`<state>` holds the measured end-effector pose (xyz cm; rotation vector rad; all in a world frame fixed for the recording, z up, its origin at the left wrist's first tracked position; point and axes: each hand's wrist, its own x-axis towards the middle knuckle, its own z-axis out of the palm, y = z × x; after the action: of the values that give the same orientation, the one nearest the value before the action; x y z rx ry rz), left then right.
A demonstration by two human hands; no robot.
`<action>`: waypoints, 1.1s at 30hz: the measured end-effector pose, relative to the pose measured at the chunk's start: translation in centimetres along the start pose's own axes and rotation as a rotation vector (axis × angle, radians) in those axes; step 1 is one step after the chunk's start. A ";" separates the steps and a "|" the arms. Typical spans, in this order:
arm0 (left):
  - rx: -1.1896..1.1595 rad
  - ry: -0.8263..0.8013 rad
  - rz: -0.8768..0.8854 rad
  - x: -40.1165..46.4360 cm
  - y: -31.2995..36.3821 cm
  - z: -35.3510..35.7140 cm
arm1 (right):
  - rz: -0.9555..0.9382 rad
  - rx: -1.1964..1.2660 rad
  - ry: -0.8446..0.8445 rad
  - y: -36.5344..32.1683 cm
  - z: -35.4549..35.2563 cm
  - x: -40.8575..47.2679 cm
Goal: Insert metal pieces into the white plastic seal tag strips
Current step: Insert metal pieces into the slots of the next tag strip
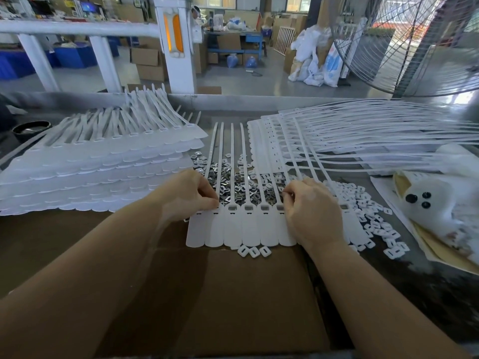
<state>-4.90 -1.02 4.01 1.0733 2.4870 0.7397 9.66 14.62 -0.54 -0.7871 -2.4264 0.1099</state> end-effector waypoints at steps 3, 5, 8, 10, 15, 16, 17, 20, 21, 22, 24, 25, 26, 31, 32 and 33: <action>-0.045 0.060 -0.031 0.0 -0.2 0.3 | 0.000 0.003 -0.006 0.0 0.0 0.0; -0.060 0.090 -0.040 0.1 -0.2 0.5 | 0.001 -0.006 -0.011 0.0 0.0 0.0; -0.075 0.108 -0.016 -0.1 -0.2 0.8 | 0.001 -0.006 -0.008 0.0 0.1 0.0; -0.059 0.153 0.036 -0.7 -0.4 1.2 | 0.003 -0.010 -0.010 0.0 0.0 -0.1; 0.025 0.247 0.169 -2.9 0.4 2.2 | 0.004 -0.016 -0.010 0.0 0.1 0.0; 0.031 0.179 0.202 -3.3 0.6 2.3 | 0.004 -0.016 -0.009 0.0 0.1 -0.1; 0.029 0.090 0.237 -3.8 0.9 2.2 | 0.005 -0.016 -0.006 0.0 0.2 0.0; 0.011 -0.138 0.310 -4.8 1.4 2.3 | 0.004 -0.029 -0.006 0.1 0.2 -0.1; 0.005 -0.175 0.327 -4.9 1.4 2.4 | 0.002 -0.033 -0.007 0.1 0.2 -0.1; 0.003 -0.194 0.339 -4.9 1.5 2.5 | 0.002 -0.034 -0.008 0.1 0.2 -0.1; 0.007 -0.198 0.351 -4.8 1.4 2.5 | 0.003 -0.033 -0.007 0.1 0.2 -0.1; 0.009 -0.196 0.354 -4.7 1.4 2.6 | 0.002 -0.033 -0.006 0.1 0.2 -0.1; 0.014 -0.193 0.356 -4.7 1.4 2.6 | 0.000 -0.033 -0.006 0.1 0.2 -0.1; -0.010 -0.142 0.359 -4.6 1.2 2.9 | 0.007 -0.013 -0.003 0.0 0.1 -0.1; -0.079 -0.107 0.334 -4.5 1.2 2.8 | 0.009 -0.010 -0.003 0.0 0.1 -0.1; -0.169 -0.066 0.296 -4.4 1.2 2.8 | 0.009 -0.009 -0.003 0.0 0.1 -0.1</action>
<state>0.03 -2.65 2.87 1.3930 2.1900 0.9624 9.67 14.57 -0.66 -0.8025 -2.4279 0.1039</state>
